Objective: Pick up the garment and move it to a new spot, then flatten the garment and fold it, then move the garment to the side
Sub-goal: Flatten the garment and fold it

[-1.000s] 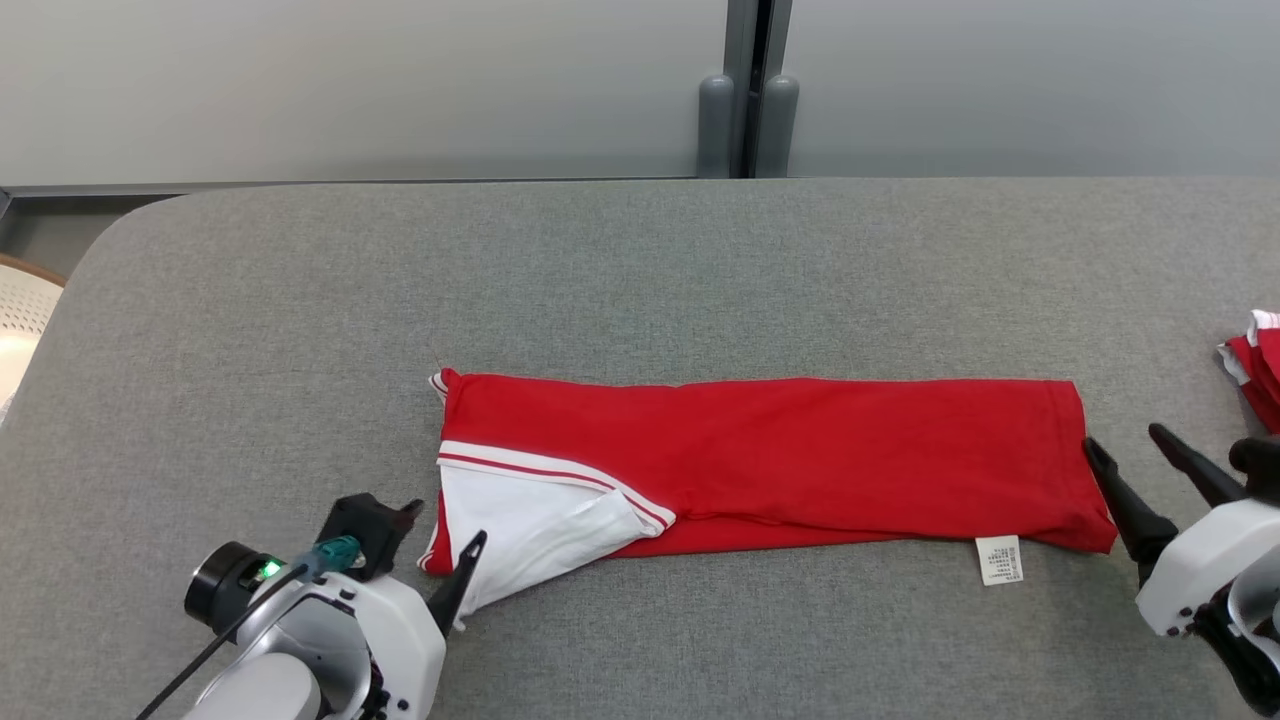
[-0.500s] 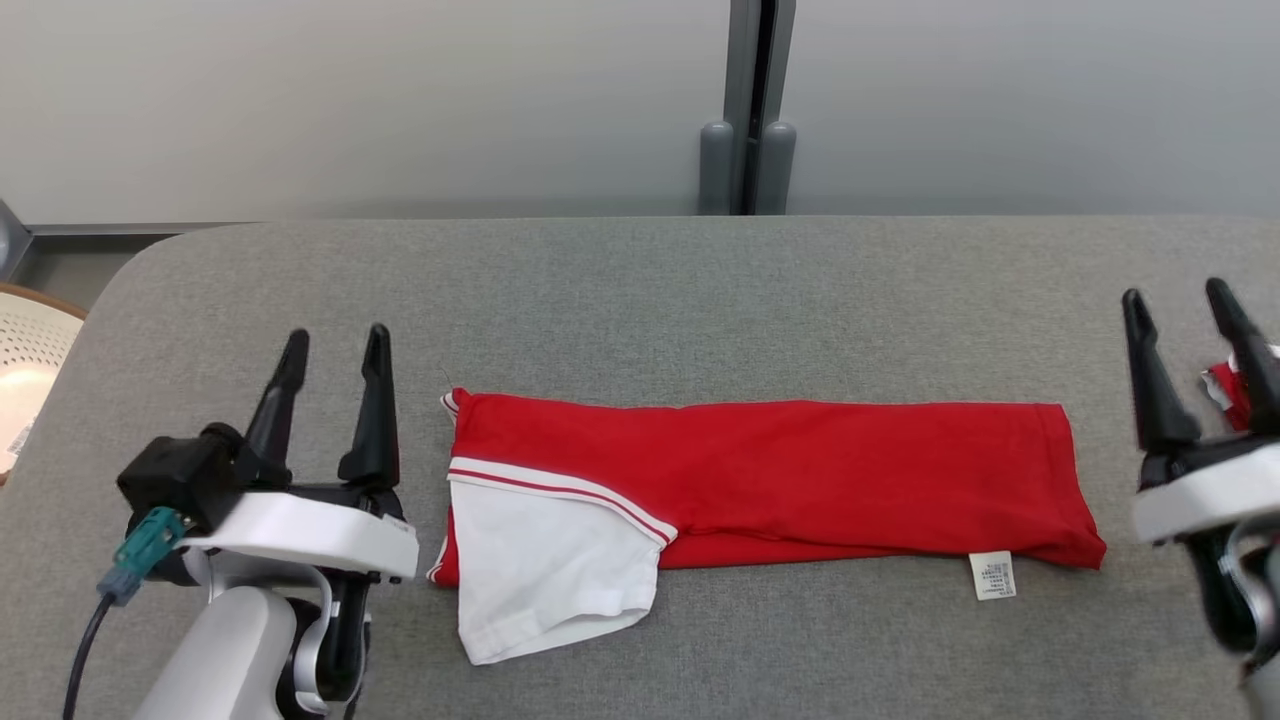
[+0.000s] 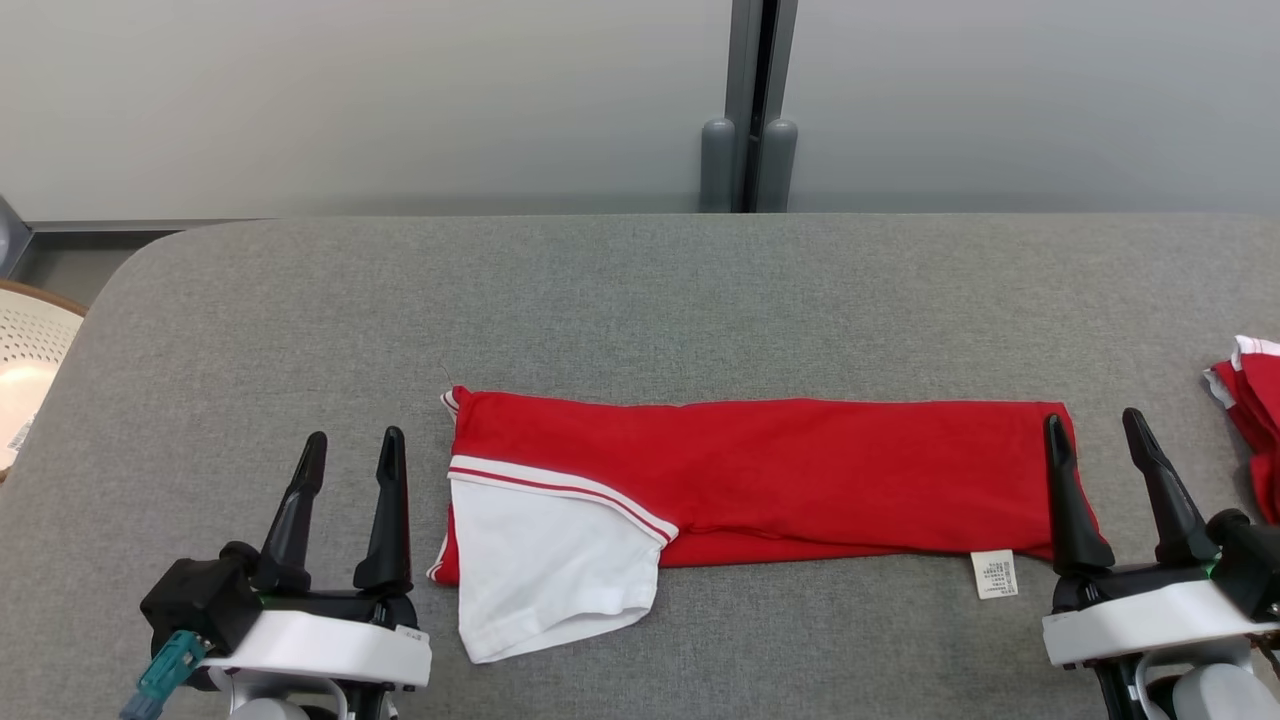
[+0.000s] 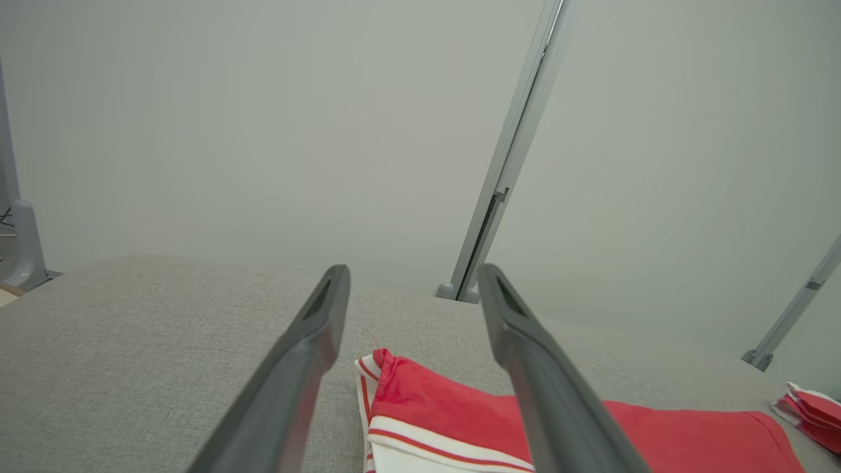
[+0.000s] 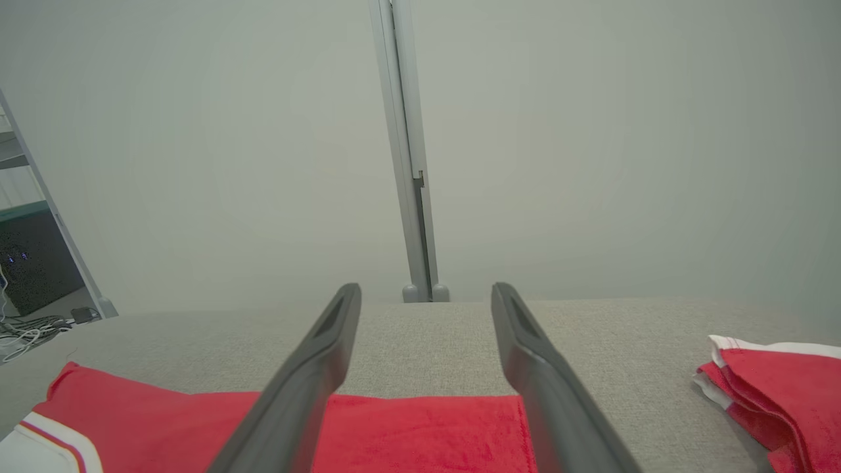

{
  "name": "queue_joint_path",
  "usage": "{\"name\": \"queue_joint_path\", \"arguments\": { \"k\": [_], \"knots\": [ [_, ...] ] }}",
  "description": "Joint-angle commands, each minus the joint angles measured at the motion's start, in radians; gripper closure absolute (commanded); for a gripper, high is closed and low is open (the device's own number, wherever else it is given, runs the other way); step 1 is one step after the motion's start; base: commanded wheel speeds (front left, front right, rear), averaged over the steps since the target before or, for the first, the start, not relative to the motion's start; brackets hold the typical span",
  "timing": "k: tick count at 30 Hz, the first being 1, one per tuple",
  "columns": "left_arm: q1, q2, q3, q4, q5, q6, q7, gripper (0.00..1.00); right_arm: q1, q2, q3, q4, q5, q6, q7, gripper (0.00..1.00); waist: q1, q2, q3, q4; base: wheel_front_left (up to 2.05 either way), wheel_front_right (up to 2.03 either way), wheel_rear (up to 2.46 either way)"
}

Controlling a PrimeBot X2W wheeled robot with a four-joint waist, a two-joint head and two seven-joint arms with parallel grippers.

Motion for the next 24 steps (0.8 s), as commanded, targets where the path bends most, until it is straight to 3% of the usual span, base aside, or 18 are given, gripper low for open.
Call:
{"name": "queue_joint_path", "arguments": {
  "k": [1,7,12,17,24],
  "knots": [
    [0.003,0.002,0.008,0.003,0.01,-0.007,0.001,0.0,0.007,0.001,-0.006,0.005,-0.001,0.0,-0.001,0.0,0.0,-0.0001,0.004,0.001,0.0,0.0,0.0],
    [-0.03,0.001,-0.007,0.021,0.006,-0.016,0.0,0.0,-0.023,0.037,-0.073,0.086,0.03,0.0,0.0,0.0,0.0,-0.0001,0.035,0.012,0.0,0.0,0.0],
    [-0.055,0.001,-0.017,0.034,0.015,-0.017,0.0,0.0,-0.08,0.064,-0.142,0.242,0.066,0.0,-0.001,0.0,0.0,-0.0001,0.076,0.025,0.0,0.0,0.0],
    [-0.072,0.002,-0.039,0.048,0.023,-0.02,0.0,0.0,-0.164,0.064,-0.189,0.418,0.119,0.0,0.004,0.0,0.0,-0.0001,0.108,0.039,0.0,0.0,0.0],
    [-0.09,0.002,-0.051,0.051,0.022,-0.02,0.0,0.0,-0.231,0.046,-0.194,0.575,0.157,0.0,0.0,0.0,0.0,-0.0001,0.129,0.057,0.0,0.0,0.0]
  ]
}}
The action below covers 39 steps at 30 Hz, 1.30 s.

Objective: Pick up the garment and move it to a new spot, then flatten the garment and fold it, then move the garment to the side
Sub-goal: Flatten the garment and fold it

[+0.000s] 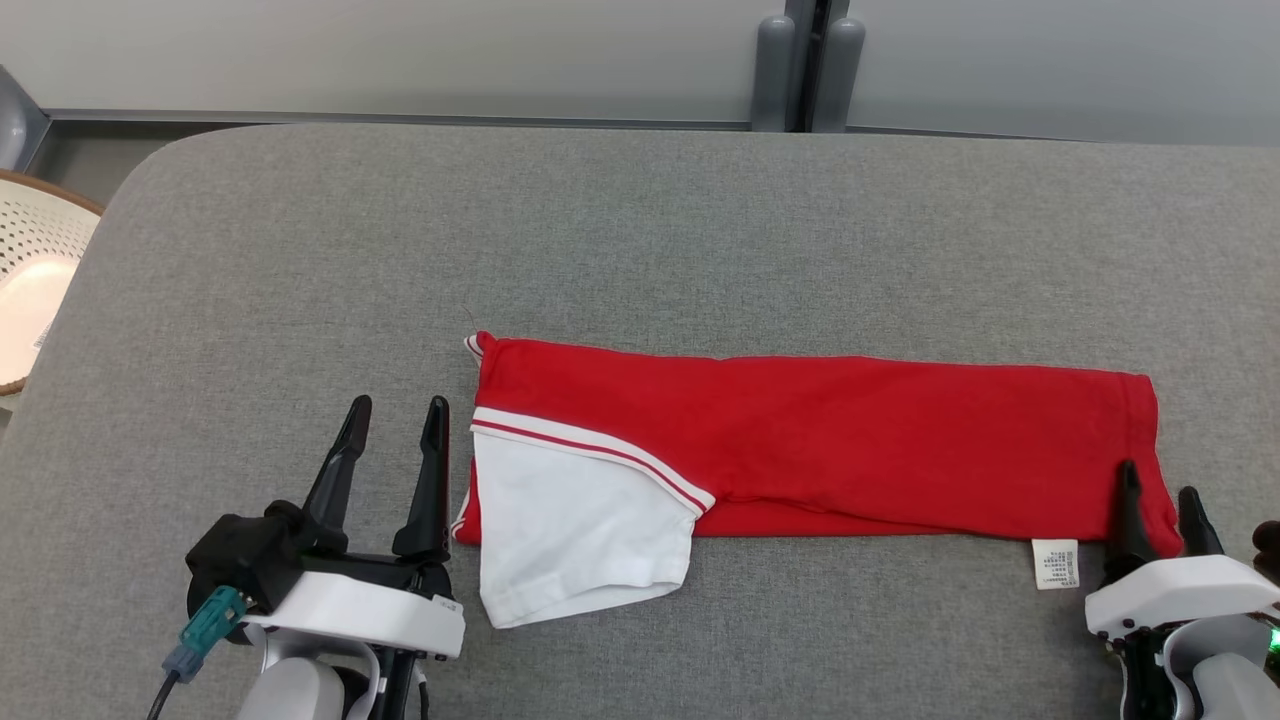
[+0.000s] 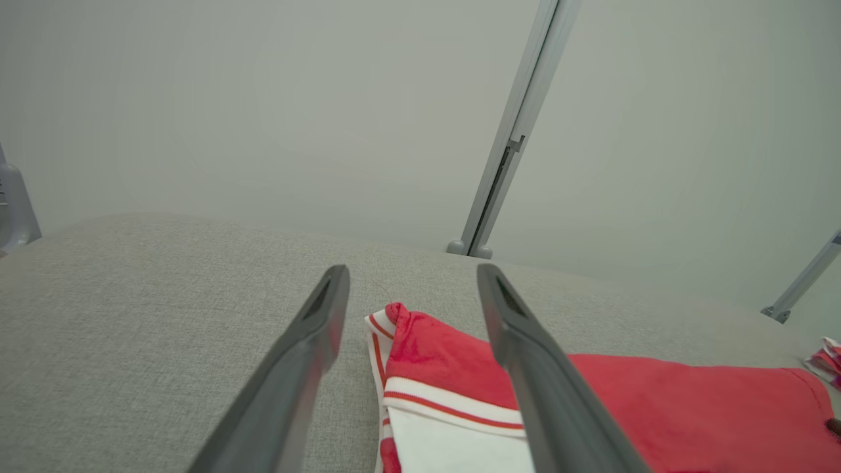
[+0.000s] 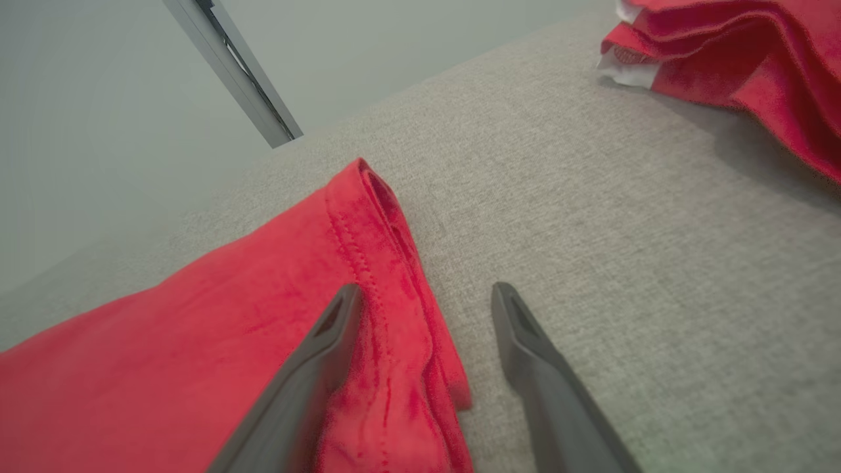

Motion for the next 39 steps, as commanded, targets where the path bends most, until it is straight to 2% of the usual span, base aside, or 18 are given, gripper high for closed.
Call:
{"name": "queue_joint_path", "arguments": {
  "k": [1,4,6,10,14,19,24,28,32,39],
  "knots": [
    [-0.017,0.004,0.0,-0.002,0.002,-0.002,0.0,0.0,-0.011,-0.005,0.005,0.024,0.012,0.0,-0.004,0.0,0.0,0.0,0.003,0.004,0.0,0.0,0.0],
    [-0.022,0.003,-0.004,0.001,0.005,0.003,0.0,0.0,-0.02,0.0,0.025,0.085,0.036,0.0,0.008,0.0,0.0,0.0,0.006,0.007,0.0,0.0,0.0],
    [-0.021,0.003,-0.007,0.008,0.004,0.006,0.0,0.0,-0.031,-0.002,0.048,0.108,0.047,0.0,0.008,0.99,0.0,0.0,0.007,0.007,0.0,0.0,0.0],
    [-0.021,0.004,-0.009,0.017,0.004,0.009,0.0,0.0,-0.04,-0.019,0.08,0.108,0.074,0.0,0.002,1.0,0.0,0.0,0.0,0.001,0.0,0.0,0.0],
    [-0.018,0.004,-0.01,0.019,-0.007,0.013,0.0,0.0,-0.041,-0.07,0.076,0.093,0.093,-0.001,-0.003,1.0,0.0,0.0,-0.013,-0.006,0.0,0.0,0.0],
    [-0.009,0.004,-0.012,0.019,-0.013,0.016,0.0,0.0,-0.042,-0.121,0.029,0.066,0.08,-0.001,-0.005,1.0,0.0,0.0,-0.028,-0.014,0.0,0.0,0.0],
    [0.0,0.004,-0.011,0.017,-0.021,0.02,0.0,0.0,-0.037,-0.173,-0.066,0.036,0.005,-0.001,-0.005,1.0,0.0,0.0,-0.049,-0.02,0.0,0.0,0.0],
    [0.014,0.004,-0.01,0.019,-0.028,0.021,0.0,0.0,-0.03,-0.158,-0.095,-0.018,-0.032,-0.001,-0.005,1.0,0.0,0.0,-0.069,-0.022,0.0,0.0,0.0],
    [0.028,0.004,0.0,0.014,-0.034,0.024,0.0,0.0,-0.02,-0.122,-0.051,-0.11,-0.042,-0.001,-0.005,1.0,0.0,0.0,-0.081,-0.029,0.0,0.0,0.0],
    [0.039,0.003,0.002,0.022,-0.034,0.02,0.0,0.0,0.013,-0.026,0.15,-0.357,0.016,0.0,0.099,1.0,0.0,0.0,-0.088,-0.029,0.0,0.0,0.0]
  ]
}}
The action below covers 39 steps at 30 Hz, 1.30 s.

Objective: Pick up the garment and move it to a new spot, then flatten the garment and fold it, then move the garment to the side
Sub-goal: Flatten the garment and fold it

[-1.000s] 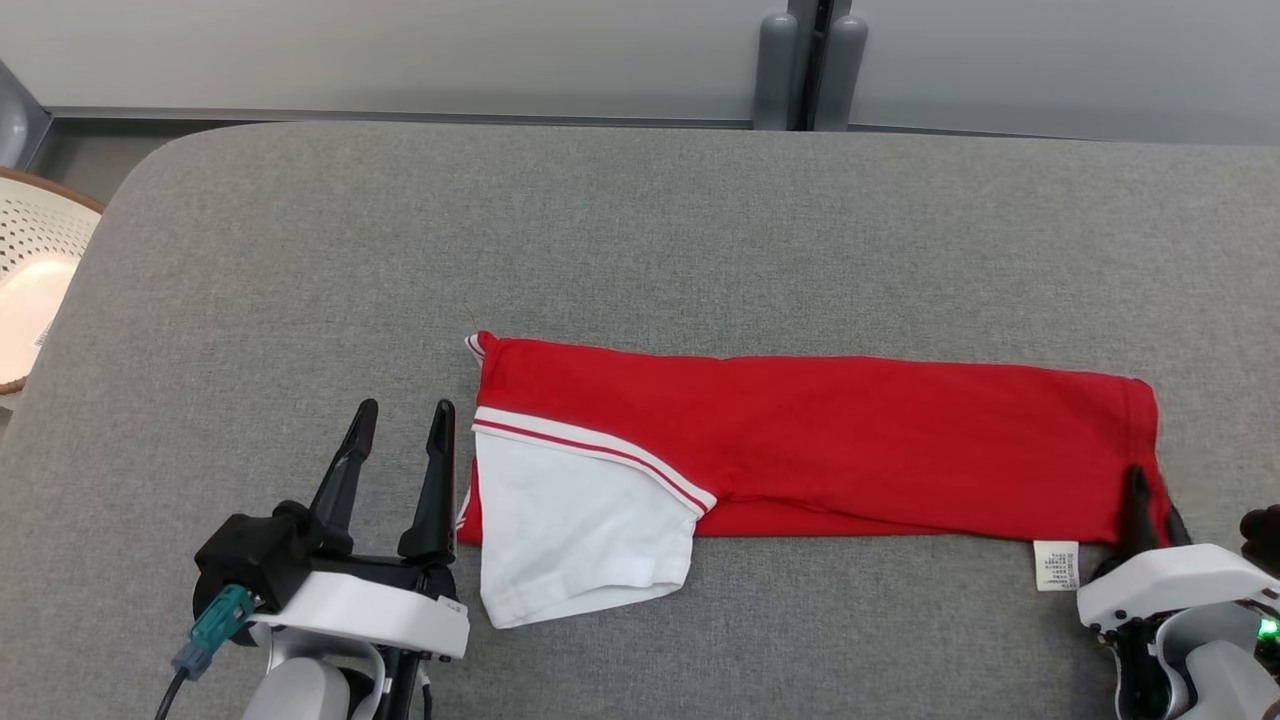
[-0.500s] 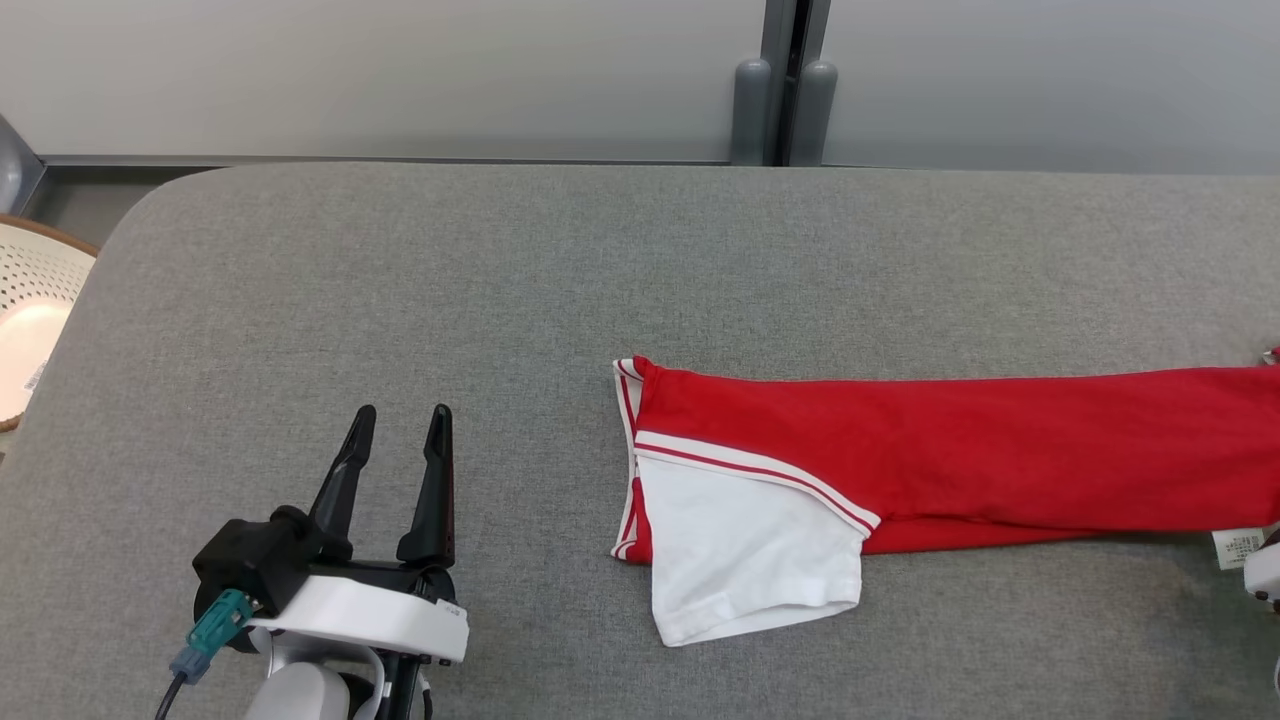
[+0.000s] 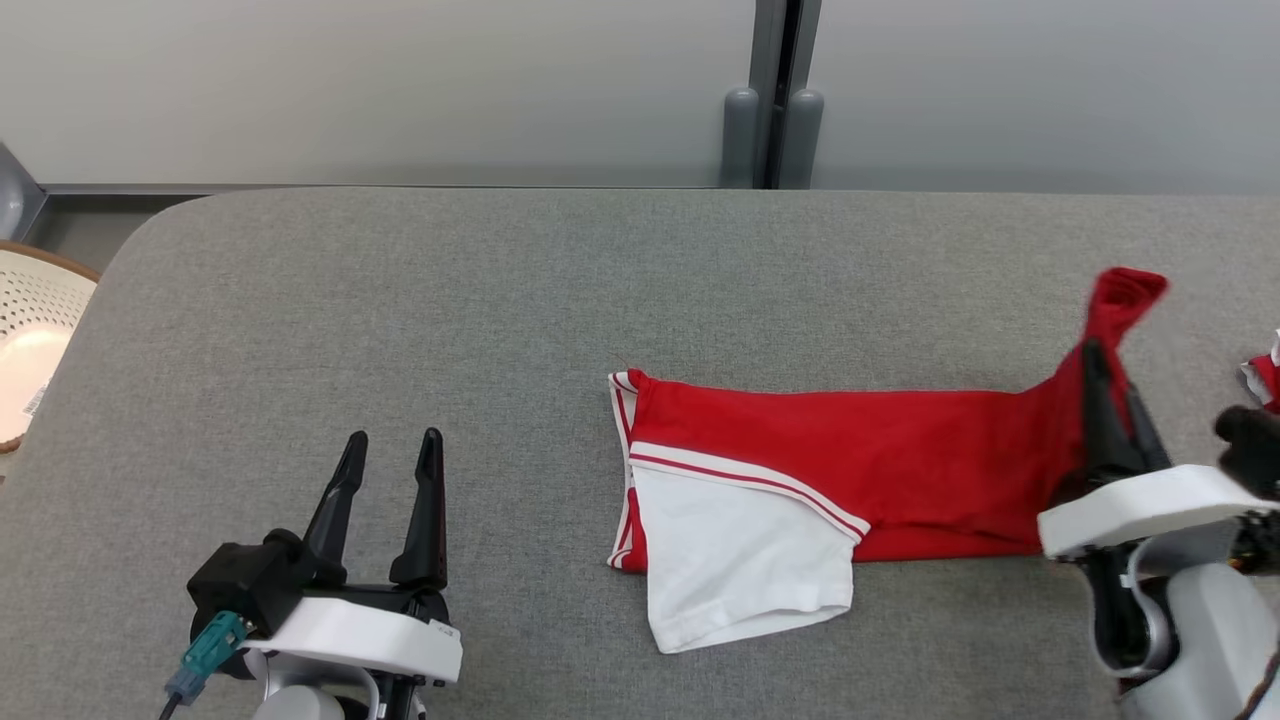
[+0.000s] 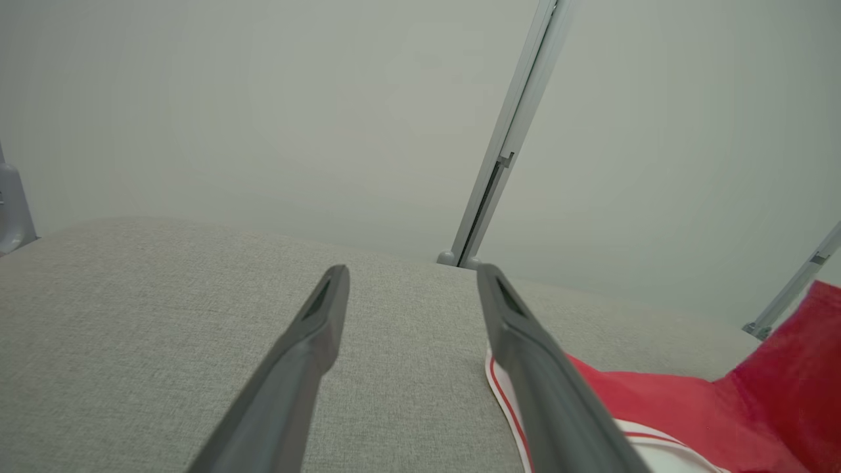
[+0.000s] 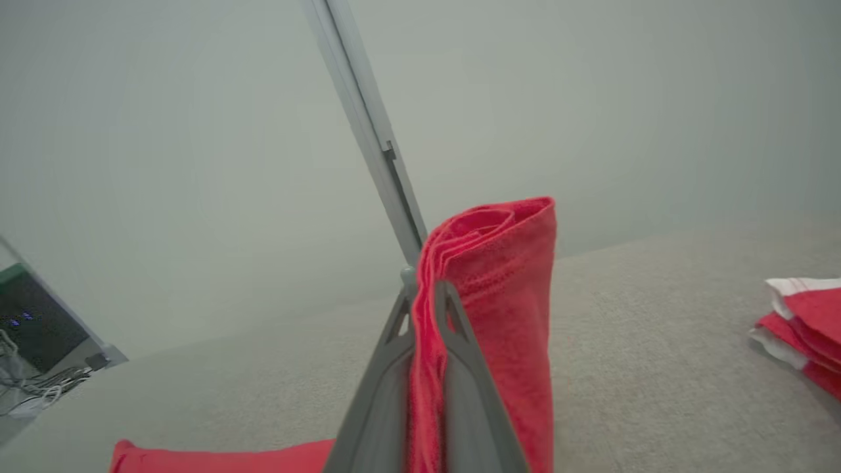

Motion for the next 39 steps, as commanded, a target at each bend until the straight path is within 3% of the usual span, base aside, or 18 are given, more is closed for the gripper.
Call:
{"name": "queue_joint_path", "arguments": {
  "k": [1,5,9,24,25,26,27,34,39],
  "knots": [
    [0.0,0.004,0.0,0.003,-0.005,0.0,0.0,0.0,0.019,0.018,0.042,-0.054,0.016,0.0,0.023,1.0,0.0,0.0,-0.003,0.005,0.0,0.0,0.0],
    [-0.001,0.003,-0.008,0.007,-0.01,-0.005,0.0,0.0,0.047,0.068,0.132,-0.159,0.048,0.0,0.071,1.0,0.0,0.0,-0.009,0.02,0.0,0.0,0.0],
    [0.002,0.003,-0.018,0.011,-0.011,-0.008,0.0,0.0,0.056,0.101,0.208,-0.187,0.059,0.0,0.093,1.0,0.0,0.0,-0.01,0.045,0.0,0.0,0.0],
    [-0.02,0.003,-0.03,0.027,-0.028,-0.012,0.001,0.0,-0.032,0.12,0.458,0.032,0.178,0.0,-0.003,1.0,0.0,0.0,0.009,0.165,0.0,0.0,0.0],
    [-0.02,0.004,-0.031,0.028,-0.03,-0.012,0.001,0.0,-0.041,0.119,0.465,0.058,0.168,0.0,-0.017,0.93,0.0,0.0,0.01,0.172,0.0,0.0,0.0],
    [-0.018,0.003,-0.034,0.027,-0.032,-0.011,0.0,0.0,-0.047,0.119,0.478,0.081,0.167,0.0,-0.025,0.1,0.0,0.0,0.01,0.178,0.0,0.0,0.0],
    [-0.013,0.003,-0.036,0.027,-0.035,-0.01,0.0,0.0,-0.048,0.12,0.5,0.099,0.179,0.0,-0.027,0.0,0.0,0.0,0.009,0.183,0.0,0.0,0.0],
    [0.012,0.003,-0.032,0.036,-0.035,-0.005,0.0,0.0,-0.071,0.119,0.664,0.1,0.273,0.0,-0.045,0.0,0.0,0.0,-0.008,0.187,0.0,0.0,0.0],
    [0.014,0.003,-0.033,0.024,-0.021,-0.012,0.0,0.0,-0.118,0.119,0.676,0.121,0.244,0.0,-0.072,0.0,0.0,0.0,-0.023,0.155,0.0,0.0,0.0]
  ]
}}
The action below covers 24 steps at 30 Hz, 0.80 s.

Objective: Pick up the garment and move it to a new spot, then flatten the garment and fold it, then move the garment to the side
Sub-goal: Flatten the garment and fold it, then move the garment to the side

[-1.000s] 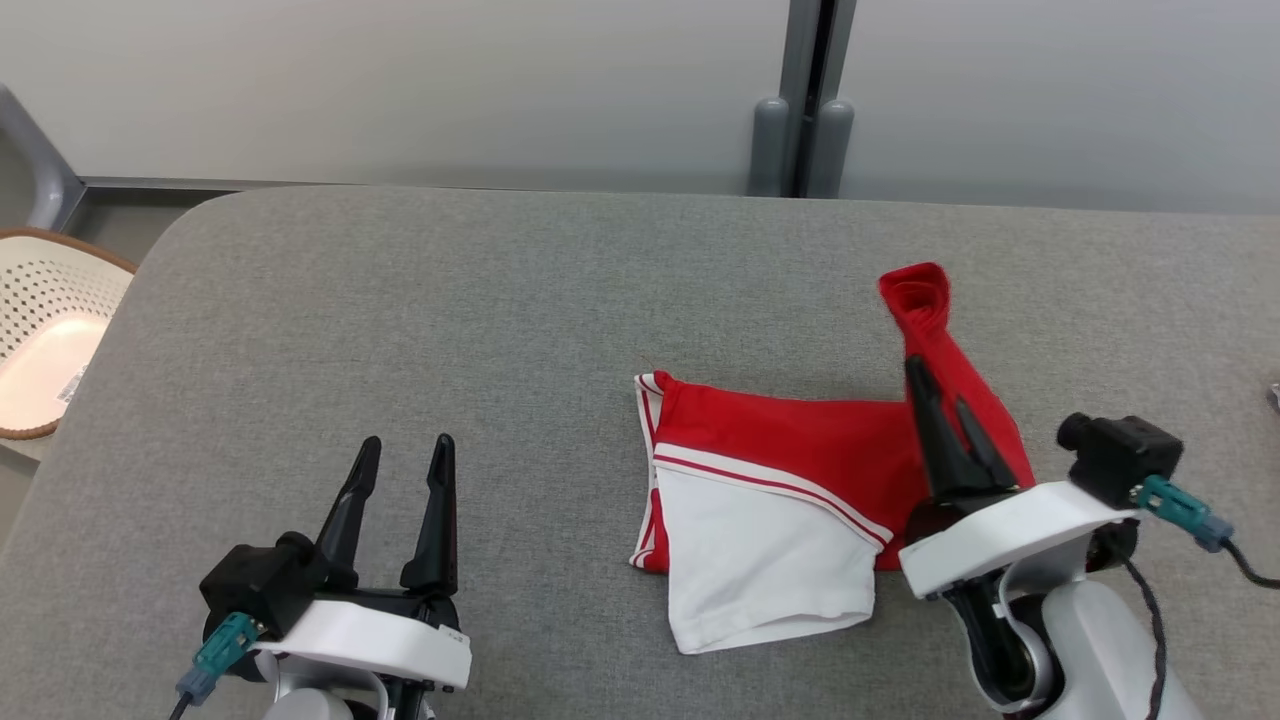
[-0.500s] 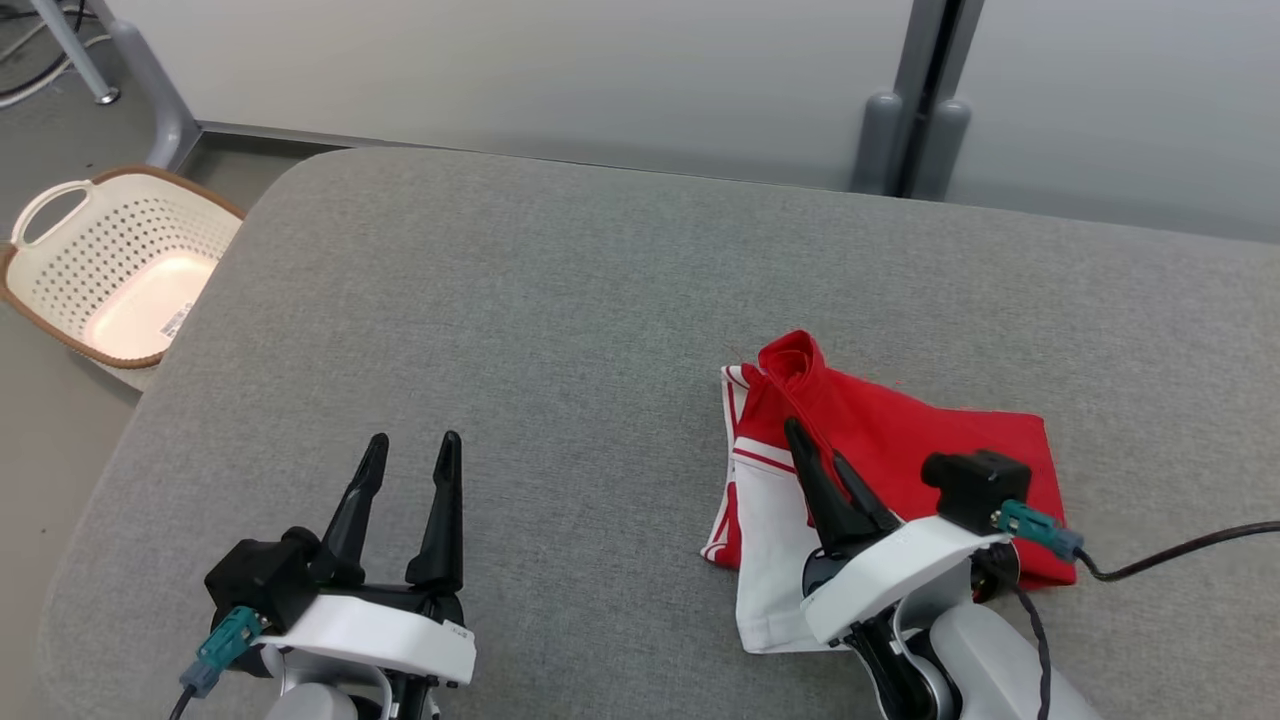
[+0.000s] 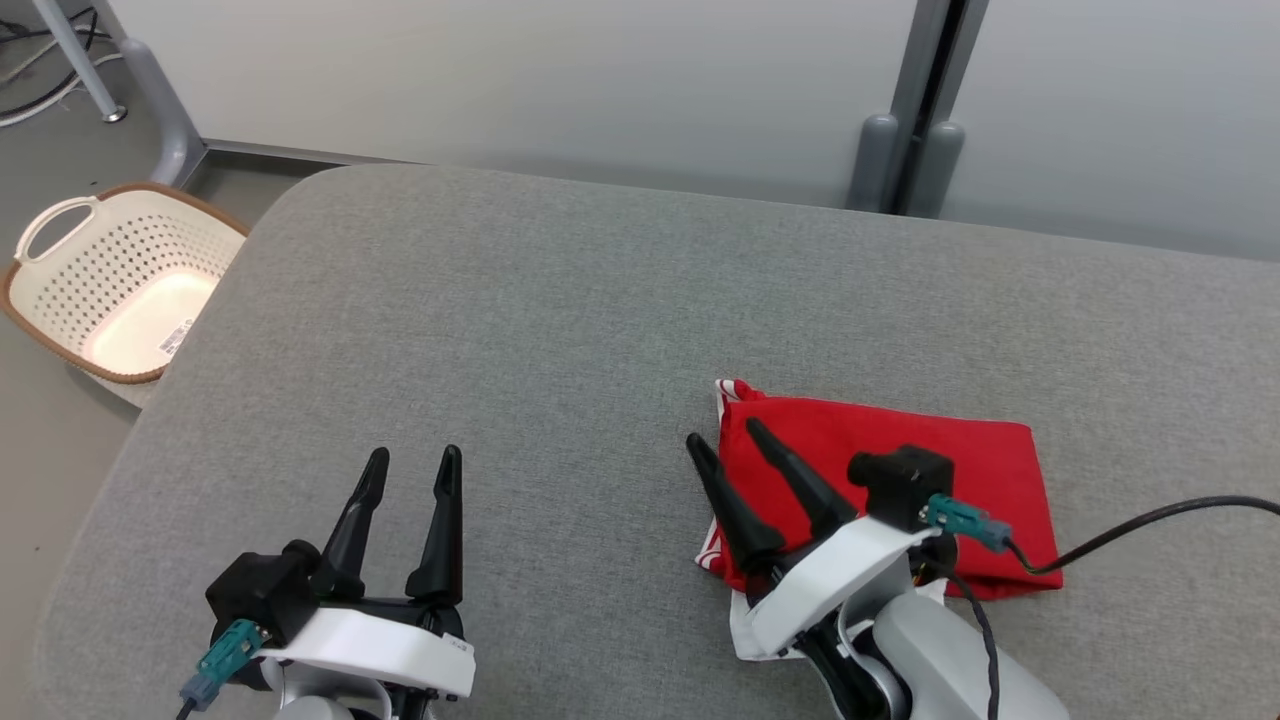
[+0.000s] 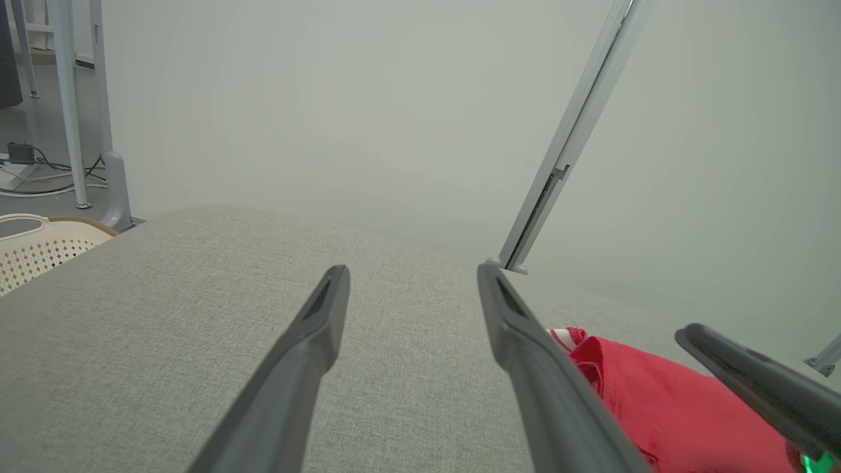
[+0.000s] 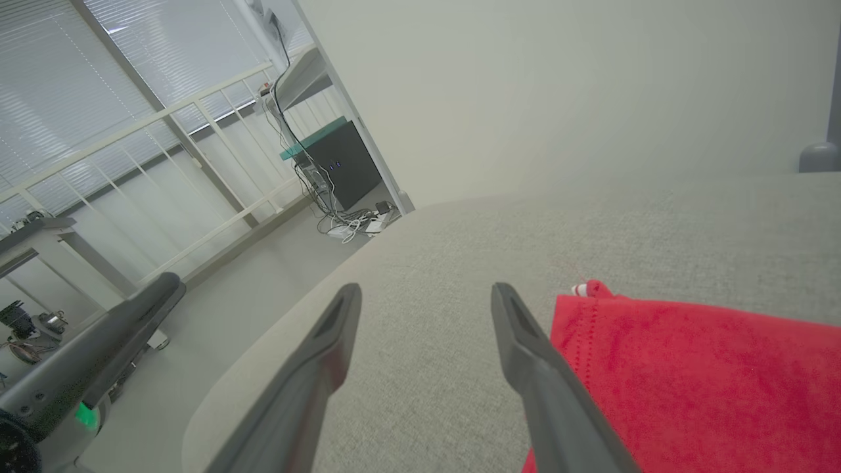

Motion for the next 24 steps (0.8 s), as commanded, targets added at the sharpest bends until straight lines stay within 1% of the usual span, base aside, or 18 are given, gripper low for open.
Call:
{"name": "queue_joint_path", "arguments": {
  "k": [1,4,7,14,17,21,24],
  "knots": [
    [0.002,0.004,0.006,-0.01,0.006,-0.002,0.0,0.0,-0.016,-0.004,-0.017,0.012,-0.026,0.0,-0.012,0.0,0.0,0.0,-0.005,-0.019,0.0,0.0,0.0],
    [-0.007,0.003,0.011,-0.031,0.008,0.001,0.0,0.0,-0.042,-0.018,-0.083,0.038,-0.123,0.0,-0.025,0.0,0.0,0.0,-0.006,-0.051,0.0,0.0,0.0],
    [-0.017,0.003,0.011,-0.051,0.015,-0.003,0.0,0.0,-0.031,-0.047,-0.185,0.033,-0.187,0.0,-0.031,0.0,0.0,0.0,-0.01,-0.085,0.0,0.0,0.0],
    [-0.031,0.003,0.033,-0.087,0.031,0.0,0.0,0.0,0.067,-0.102,-0.412,-0.13,-0.347,0.0,-0.029,0.0,0.0,0.0,-0.018,-0.164,0.0,0.0,0.0],
    [-0.04,0.004,0.031,-0.087,0.045,-0.001,0.0,0.0,0.114,-0.107,-0.467,-0.196,-0.391,0.0,-0.029,0.0,0.0,0.0,-0.018,-0.185,0.0,0.0,0.0],
    [-0.05,0.004,0.034,-0.084,0.053,0.001,0.0,0.0,0.172,-0.137,-0.498,-0.278,-0.475,0.0,-0.029,0.0,0.0,0.0,-0.015,-0.206,0.0,0.0,0.0],
    [-0.044,0.004,0.04,-0.092,0.07,0.012,0.0,0.0,0.214,-0.13,-0.545,-0.325,-0.519,0.0,-0.029,0.0,0.0,0.0,-0.013,-0.214,0.0,0.0,0.0]
  ]
}}
